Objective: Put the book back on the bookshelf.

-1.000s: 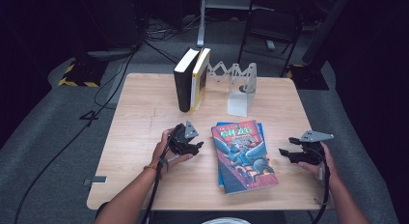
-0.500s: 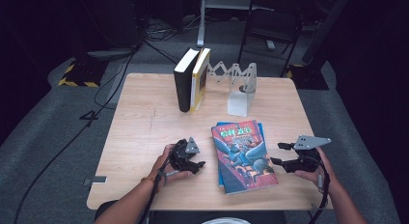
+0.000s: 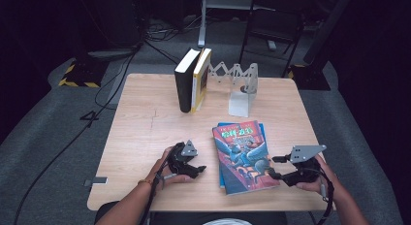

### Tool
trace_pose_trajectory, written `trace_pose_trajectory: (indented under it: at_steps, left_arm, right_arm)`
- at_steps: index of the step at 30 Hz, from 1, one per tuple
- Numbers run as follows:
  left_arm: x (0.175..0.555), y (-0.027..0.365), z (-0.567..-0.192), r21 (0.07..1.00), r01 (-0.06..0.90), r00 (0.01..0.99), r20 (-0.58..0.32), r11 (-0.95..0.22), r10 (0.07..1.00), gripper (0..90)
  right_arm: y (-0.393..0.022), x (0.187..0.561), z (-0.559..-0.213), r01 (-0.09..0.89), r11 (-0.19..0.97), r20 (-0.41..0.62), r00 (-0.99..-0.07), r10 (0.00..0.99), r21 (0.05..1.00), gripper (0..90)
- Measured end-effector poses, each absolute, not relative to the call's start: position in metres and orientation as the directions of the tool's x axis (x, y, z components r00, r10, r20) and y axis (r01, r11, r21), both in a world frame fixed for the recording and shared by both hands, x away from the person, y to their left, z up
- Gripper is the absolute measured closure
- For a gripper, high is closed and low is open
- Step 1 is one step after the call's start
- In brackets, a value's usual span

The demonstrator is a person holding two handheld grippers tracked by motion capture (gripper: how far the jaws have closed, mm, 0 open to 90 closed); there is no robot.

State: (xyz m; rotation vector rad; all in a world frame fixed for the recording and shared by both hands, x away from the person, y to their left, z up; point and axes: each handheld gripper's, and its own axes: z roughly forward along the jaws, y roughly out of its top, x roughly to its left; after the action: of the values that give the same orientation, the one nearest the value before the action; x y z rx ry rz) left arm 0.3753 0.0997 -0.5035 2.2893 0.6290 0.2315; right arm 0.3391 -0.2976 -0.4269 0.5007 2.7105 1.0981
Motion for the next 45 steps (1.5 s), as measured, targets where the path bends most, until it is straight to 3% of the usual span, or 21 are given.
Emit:
trace_pose_trajectory:
  at_steps: [5, 14, 26, 39, 43, 45]
  left_arm:
    - [0.375, 0.099, -0.504, 0.702, 0.372, 0.863, -0.019, -0.607, 0.505, 25.5]
    - [0.376, 0.097, -0.504, 0.699, 0.373, 0.862, -0.019, -0.61, 0.506, 23.0]
    - [0.379, 0.096, -0.504, 0.701, 0.36, 0.874, -0.021, -0.616, 0.486, 22.4]
    - [0.38, 0.095, -0.504, 0.698, 0.36, 0.875, -0.022, -0.619, 0.484, 21.6]
    - [0.38, 0.095, -0.504, 0.698, 0.36, 0.874, -0.021, -0.619, 0.485, 21.6]
    - [0.38, 0.095, -0.504, 0.698, 0.36, 0.874, -0.022, -0.619, 0.485, 21.6]
  right_arm:
    - [-0.295, 0.329, -0.426, 0.239, 0.702, -0.018, -0.941, 0.338, 0.671, 42.5]
    - [-0.312, 0.315, -0.447, 0.289, 0.698, 0.023, -0.931, 0.364, 0.656, 42.4]
    - [-0.31, 0.314, -0.456, 0.281, 0.727, -0.017, -0.928, 0.373, 0.627, 46.1]
    - [-0.312, 0.314, -0.451, 0.271, 0.701, -0.02, -0.926, 0.377, 0.66, 46.5]
    - [-0.314, 0.315, -0.45, 0.283, 0.668, 0.021, -0.928, 0.372, 0.688, 41.1]
    - [-0.314, 0.316, -0.449, 0.294, 0.649, 0.039, -0.926, 0.376, 0.702, 32.6]
